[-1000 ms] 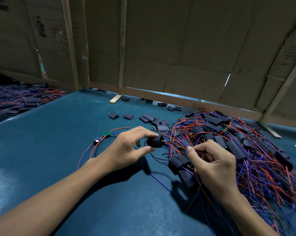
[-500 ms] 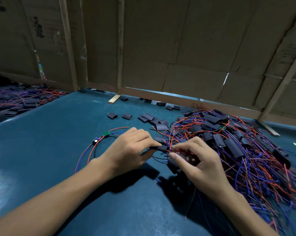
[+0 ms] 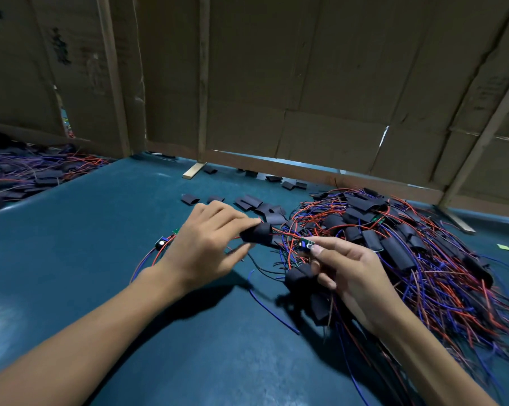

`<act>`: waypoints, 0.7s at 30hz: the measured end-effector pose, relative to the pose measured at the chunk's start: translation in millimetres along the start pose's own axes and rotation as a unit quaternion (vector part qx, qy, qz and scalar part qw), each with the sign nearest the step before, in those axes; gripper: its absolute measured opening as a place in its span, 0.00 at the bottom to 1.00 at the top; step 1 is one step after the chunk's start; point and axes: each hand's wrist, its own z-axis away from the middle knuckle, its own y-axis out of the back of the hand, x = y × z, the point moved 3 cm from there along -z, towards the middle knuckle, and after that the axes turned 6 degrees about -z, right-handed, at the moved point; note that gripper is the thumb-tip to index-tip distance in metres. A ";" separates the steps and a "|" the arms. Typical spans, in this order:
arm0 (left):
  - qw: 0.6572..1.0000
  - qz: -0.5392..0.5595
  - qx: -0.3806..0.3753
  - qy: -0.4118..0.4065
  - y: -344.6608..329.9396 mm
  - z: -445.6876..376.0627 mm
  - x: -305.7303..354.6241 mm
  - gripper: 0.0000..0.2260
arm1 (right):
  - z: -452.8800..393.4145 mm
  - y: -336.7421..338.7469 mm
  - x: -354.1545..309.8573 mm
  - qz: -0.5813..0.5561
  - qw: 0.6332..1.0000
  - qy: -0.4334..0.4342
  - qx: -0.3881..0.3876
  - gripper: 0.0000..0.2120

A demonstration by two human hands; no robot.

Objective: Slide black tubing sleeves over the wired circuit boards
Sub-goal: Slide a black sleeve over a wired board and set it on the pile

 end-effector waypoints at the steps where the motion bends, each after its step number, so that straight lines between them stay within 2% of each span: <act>1: 1.000 -0.011 0.001 -0.018 0.5 -1.5 3.3 0.14 | 0.8 -1.1 -0.4 0.029 1.000 0.011 -0.004 0.16; 7: 0.996 -0.005 0.009 -0.085 -1.1 -6.1 26.8 0.11 | 4.2 -10.8 3.2 0.068 0.997 0.045 0.009 0.15; 16: 0.997 0.030 -0.012 -0.065 2.0 -9.0 31.2 0.12 | 4.4 -7.3 5.0 -0.006 0.999 -0.015 0.032 0.15; 21: 0.997 0.040 -0.018 -0.059 -1.8 -8.8 31.7 0.12 | 4.3 -9.0 5.1 0.008 0.999 -0.022 0.040 0.14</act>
